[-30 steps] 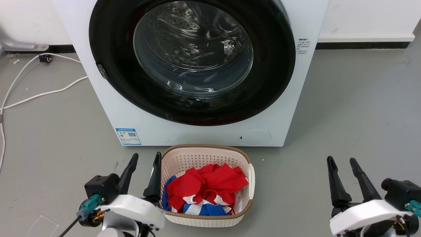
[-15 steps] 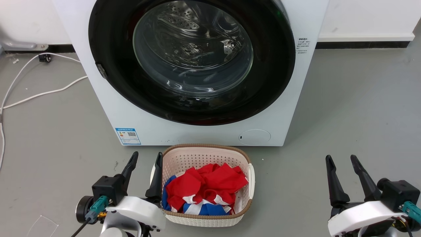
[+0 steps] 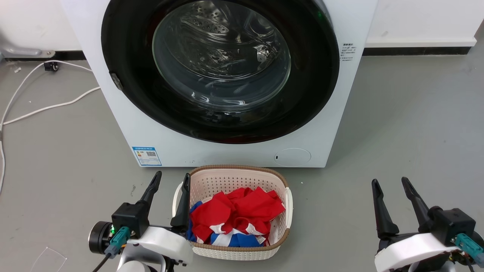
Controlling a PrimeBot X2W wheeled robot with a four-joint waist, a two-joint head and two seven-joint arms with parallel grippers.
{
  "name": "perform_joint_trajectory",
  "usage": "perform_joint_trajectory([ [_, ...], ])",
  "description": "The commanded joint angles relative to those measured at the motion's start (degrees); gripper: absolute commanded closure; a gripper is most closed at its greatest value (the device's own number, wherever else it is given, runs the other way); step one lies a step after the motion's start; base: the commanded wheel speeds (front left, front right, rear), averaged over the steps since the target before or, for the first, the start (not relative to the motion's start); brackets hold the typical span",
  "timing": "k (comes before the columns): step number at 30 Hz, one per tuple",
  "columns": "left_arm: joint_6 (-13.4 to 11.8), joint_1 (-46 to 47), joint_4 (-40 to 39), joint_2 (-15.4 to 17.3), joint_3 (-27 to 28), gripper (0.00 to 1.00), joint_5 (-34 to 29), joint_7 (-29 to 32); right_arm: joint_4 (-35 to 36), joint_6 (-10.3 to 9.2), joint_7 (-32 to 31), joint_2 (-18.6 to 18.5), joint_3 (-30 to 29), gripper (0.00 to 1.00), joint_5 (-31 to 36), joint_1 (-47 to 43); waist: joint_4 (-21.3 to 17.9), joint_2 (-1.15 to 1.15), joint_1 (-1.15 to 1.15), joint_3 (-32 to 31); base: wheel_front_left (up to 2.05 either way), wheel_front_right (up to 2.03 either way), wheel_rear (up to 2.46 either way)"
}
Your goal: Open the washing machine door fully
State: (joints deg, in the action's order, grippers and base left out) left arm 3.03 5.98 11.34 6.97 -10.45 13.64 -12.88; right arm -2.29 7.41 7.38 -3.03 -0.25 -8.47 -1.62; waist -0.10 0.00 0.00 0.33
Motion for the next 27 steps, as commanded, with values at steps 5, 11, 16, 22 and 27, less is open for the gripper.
perform_joint_trajectory([
  [5,0.26,-0.1,0.45,-0.38,0.66,0.0,-3.17,-1.06,0.55,0.12,1.02,0.17,0.22,0.0,2.91,-0.74,-0.06,0.0,0.0,0.0,0.0,0.0,0.0],
  [11,0.3,-0.2,0.86,-0.81,0.9,0.0,-5.77,-1.6,0.48,0.12,1.82,0.2,0.12,0.0,4.63,-0.86,-0.02,0.0,0.0,-0.02,0.0,0.0,0.0],
  [16,0.46,-0.33,1.16,-1.04,1.19,0.0,-7.24,-2.11,0.35,0.08,2.27,0.22,0.13,0.0,5.2,-0.99,-0.05,0.0,0.0,-0.06,0.0,0.0,0.0],
  [22,0.82,-0.45,1.42,-1.32,1.72,0.0,-8.53,-2.46,-0.17,0.07,2.7,0.24,-0.02,0.0,4.66,-1.14,0.0,0.0,0.0,-0.15,0.0,0.0,0.0],
  [27,1.3,-0.49,1.76,-1.68,2.39,0.0,-7.96,-2.41,-0.7,0.07,2.75,0.24,-0.11,0.0,3.21,-0.86,0.01,0.0,0.0,-0.16,0.0,0.0,0.0],
])
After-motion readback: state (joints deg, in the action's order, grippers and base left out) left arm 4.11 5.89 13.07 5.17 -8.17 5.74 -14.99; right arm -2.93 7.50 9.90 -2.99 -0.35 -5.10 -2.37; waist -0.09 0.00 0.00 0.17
